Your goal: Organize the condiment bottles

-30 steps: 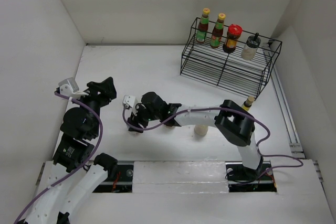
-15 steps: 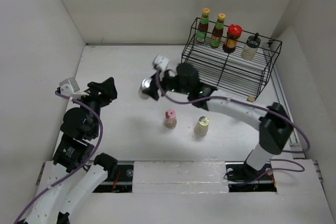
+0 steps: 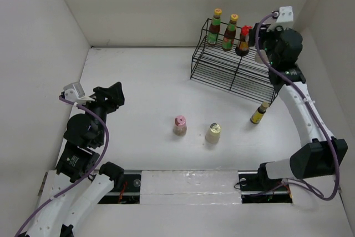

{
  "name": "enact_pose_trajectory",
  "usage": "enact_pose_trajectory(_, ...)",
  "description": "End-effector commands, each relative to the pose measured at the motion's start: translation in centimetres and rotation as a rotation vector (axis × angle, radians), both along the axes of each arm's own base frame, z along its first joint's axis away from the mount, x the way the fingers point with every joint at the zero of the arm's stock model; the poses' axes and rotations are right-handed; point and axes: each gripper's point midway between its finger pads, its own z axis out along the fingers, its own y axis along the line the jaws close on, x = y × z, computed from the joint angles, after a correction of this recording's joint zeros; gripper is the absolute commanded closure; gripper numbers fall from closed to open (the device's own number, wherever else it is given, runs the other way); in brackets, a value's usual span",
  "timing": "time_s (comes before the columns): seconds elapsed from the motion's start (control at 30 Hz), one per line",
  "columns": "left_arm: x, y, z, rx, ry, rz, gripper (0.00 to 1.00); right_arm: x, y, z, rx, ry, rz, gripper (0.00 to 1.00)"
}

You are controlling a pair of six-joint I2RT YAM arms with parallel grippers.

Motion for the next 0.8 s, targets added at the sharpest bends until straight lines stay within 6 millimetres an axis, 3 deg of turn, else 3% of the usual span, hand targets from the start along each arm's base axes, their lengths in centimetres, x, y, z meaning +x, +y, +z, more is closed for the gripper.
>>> enact_pose_trajectory(0.0, 0.1, -0.3, 0.6, -0.005, -0.027, -0.012, 0.34, -0.2, -4.3, 6.4, 0.027, -0.136, -0.109, 0.59)
enact_pose_trajectory(0.07, 0.1, -0.3, 0.6, -0.005, -0.027, -0.012, 0.34, 0.3, -7.2, 6.9, 0.023, -0.132, -0.173, 0.59)
enact_pose_trajectory(0.17, 0.3, -0.5, 0.4, 0.000, -0.019, -0.021, 0.34, 0.1, -8.3, 7.0, 0.030, -0.122, -0.151, 0.60)
enact_pose_trajectory(0.27, 0.3, -0.5, 0.4, 0.000, -0.019, -0.021, 0.34, -0.3, -8.0, 5.7, 0.038, -0.099, -0.139, 0.60)
enact_pose_trajectory(0.33, 0.3, -0.5, 0.4, 0.000, -0.019, -0.021, 0.34, 0.1, -7.2, 4.5, 0.035, -0.087, -0.104, 0.60)
enact_pose_trajectory(0.53, 0.3, -0.7, 0.4, 0.000, -0.020, -0.030, 0.34, 2.8, -0.9, 0.8, 0.029, -0.011, 0.060, 0.60)
enact_pose_trajectory(0.63, 0.1, -0.4, 0.6, -0.004, -0.028, -0.020, 0.34, 3.7, 2.0, 1.4, 0.011, -0.034, 0.115, 0.60)
enact_pose_trajectory(0.77, 0.1, -0.4, 0.8, -0.008, -0.036, -0.020, 0.34, 6.6, 5.1, -0.7, 0.008, 0.002, 0.173, 0.60)
